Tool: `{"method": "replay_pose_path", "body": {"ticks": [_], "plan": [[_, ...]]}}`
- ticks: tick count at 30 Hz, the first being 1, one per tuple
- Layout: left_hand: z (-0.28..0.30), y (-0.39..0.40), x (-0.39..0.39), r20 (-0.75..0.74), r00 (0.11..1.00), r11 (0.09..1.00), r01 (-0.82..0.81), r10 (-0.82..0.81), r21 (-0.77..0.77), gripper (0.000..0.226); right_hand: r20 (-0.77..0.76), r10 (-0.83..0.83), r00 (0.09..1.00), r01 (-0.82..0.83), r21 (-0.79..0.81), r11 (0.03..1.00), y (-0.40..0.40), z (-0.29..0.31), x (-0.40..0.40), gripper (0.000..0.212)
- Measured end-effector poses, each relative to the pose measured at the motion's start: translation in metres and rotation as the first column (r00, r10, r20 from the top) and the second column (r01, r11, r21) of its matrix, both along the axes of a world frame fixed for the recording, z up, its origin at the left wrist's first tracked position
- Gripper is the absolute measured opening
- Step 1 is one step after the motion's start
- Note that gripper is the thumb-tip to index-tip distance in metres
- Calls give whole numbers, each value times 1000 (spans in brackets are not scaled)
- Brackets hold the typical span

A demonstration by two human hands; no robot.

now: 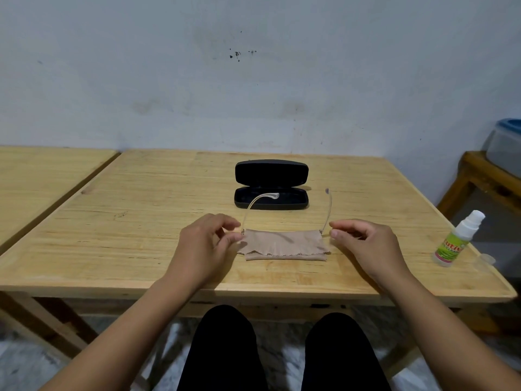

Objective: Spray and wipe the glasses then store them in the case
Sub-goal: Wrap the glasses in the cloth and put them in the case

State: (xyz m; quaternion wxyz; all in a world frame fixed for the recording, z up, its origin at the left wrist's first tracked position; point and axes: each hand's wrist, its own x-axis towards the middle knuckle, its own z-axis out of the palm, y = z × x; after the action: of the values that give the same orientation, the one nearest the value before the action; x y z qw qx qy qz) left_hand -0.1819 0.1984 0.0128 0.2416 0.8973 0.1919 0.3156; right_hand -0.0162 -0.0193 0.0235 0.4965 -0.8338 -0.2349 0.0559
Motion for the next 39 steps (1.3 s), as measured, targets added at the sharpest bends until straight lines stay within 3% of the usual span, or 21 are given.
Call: {"method": "replay_pose_path", "body": {"ticks": [4, 9, 16, 19, 24, 28, 32, 39], "plan": [[6, -5, 8, 27, 999, 992, -35, 38, -122, 26, 10, 51, 999, -51, 26, 998, 9, 1, 3, 14], [7, -6, 15, 43, 999, 977, -9, 18, -215, 17, 29, 131, 991, -131, -5, 991, 17, 3, 6, 12], [4, -4, 20, 126, 990, 948, 96, -59, -304, 20, 59, 241, 969, -231, -143, 962, 26, 1, 10, 11], [5, -1, 23, 122, 985, 964, 146, -121, -221, 31, 58, 255, 965, -243, -158, 957, 27, -1, 11, 11], [1, -6, 31, -85, 971, 970, 229, -223, 79, 29, -18, 244, 970, -245, -115, 963, 26, -1, 13, 14], [5, -6, 33, -103, 974, 977, 206, -200, 57, 22, -55, 187, 981, -189, -35, 981, 21, 3, 14, 13], [7, -5, 27, -68, 993, 993, 87, -93, -76, 19, -44, 167, 985, -166, 22, 986, 18, 9, 11, 11], [3, -10, 28, -98, 994, 985, 32, -49, -171, 17, 66, 239, 969, -219, -219, 951, 28, 15, 1, 25]]}}
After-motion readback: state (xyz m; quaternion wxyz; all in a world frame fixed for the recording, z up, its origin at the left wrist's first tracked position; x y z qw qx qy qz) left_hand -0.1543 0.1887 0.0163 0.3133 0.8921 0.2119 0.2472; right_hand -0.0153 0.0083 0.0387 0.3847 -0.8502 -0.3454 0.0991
